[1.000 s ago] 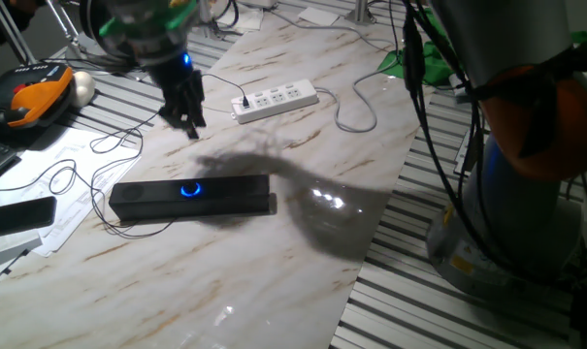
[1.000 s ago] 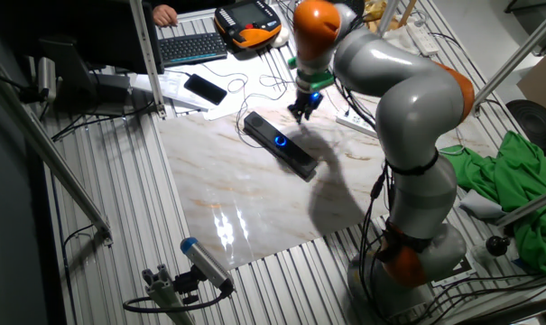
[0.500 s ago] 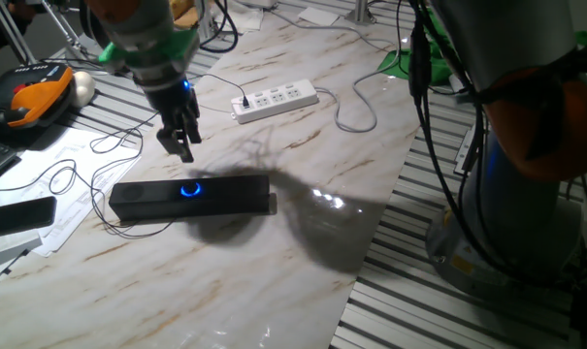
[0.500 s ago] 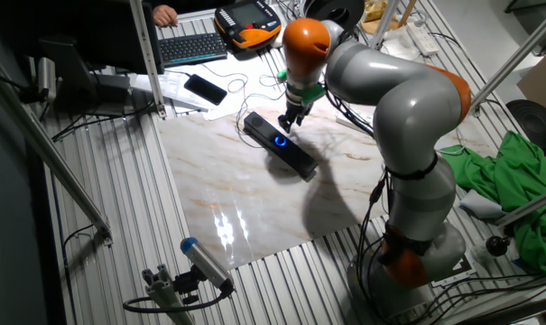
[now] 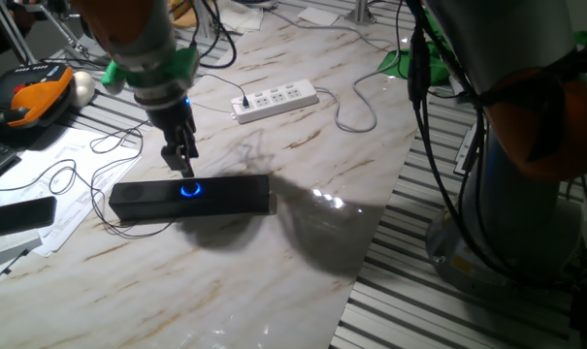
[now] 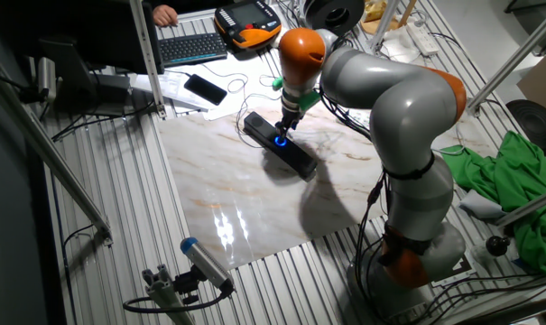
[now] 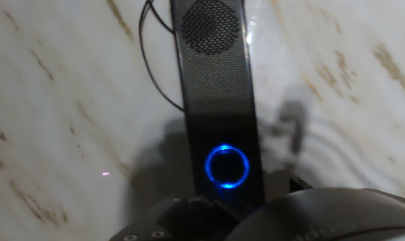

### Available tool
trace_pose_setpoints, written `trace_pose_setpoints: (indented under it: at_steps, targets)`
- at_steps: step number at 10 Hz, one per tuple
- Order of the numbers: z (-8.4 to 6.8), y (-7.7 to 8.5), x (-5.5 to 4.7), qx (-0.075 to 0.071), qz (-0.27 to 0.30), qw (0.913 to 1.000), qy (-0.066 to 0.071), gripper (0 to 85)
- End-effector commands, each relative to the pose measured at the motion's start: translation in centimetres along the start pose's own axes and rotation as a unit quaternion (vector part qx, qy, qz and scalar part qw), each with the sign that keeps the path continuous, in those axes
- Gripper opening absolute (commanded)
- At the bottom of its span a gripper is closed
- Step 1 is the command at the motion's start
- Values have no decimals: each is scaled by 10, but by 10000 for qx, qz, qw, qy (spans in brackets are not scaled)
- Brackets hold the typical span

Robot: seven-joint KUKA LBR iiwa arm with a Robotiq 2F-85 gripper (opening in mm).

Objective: Turn the knob to increase the volume of the speaker

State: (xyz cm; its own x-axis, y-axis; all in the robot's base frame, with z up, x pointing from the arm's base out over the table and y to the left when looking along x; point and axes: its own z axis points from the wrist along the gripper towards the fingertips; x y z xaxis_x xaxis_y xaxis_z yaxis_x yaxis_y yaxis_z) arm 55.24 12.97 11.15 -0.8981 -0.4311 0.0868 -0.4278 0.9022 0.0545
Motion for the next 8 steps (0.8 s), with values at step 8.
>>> trace_pose_setpoints:
  at_steps: [8]
  targets:
    - [17, 19, -5, 41, -6, 9999, -123, 510]
